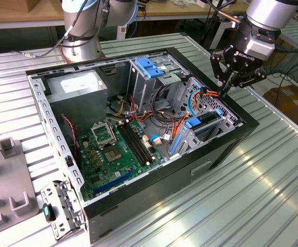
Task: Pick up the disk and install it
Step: 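Insert the first disk wire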
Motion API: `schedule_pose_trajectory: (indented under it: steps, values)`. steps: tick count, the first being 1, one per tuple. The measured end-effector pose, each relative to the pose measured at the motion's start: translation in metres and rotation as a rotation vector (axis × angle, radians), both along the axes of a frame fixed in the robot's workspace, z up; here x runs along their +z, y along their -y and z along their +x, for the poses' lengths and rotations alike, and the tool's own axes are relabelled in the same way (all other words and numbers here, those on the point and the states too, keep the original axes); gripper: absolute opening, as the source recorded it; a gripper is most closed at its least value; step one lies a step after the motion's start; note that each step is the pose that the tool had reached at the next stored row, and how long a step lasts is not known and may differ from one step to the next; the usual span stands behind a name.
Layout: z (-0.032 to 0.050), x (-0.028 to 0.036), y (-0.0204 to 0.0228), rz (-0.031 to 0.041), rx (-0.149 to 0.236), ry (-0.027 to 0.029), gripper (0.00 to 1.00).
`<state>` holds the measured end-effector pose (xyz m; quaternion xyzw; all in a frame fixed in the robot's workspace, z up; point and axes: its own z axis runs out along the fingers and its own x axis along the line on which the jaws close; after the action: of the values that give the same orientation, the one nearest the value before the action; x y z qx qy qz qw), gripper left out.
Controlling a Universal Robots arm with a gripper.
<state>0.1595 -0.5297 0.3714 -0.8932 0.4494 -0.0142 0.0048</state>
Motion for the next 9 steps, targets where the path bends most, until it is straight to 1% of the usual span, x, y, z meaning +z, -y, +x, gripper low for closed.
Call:
schedule_pose_trajectory:
  steps: [3, 7, 9]
  values:
    - [-0.0010, 0.0000, 0.0001, 0.0000, -0.013, 0.0001, 0.16]
    - [-0.0011, 0.0000, 0.0000, -0.0001, -0.067, 0.0000, 0.16]
    - [-0.0011, -0.0001, 0.0000, 0.0000, -0.078, 0.0000, 0.16]
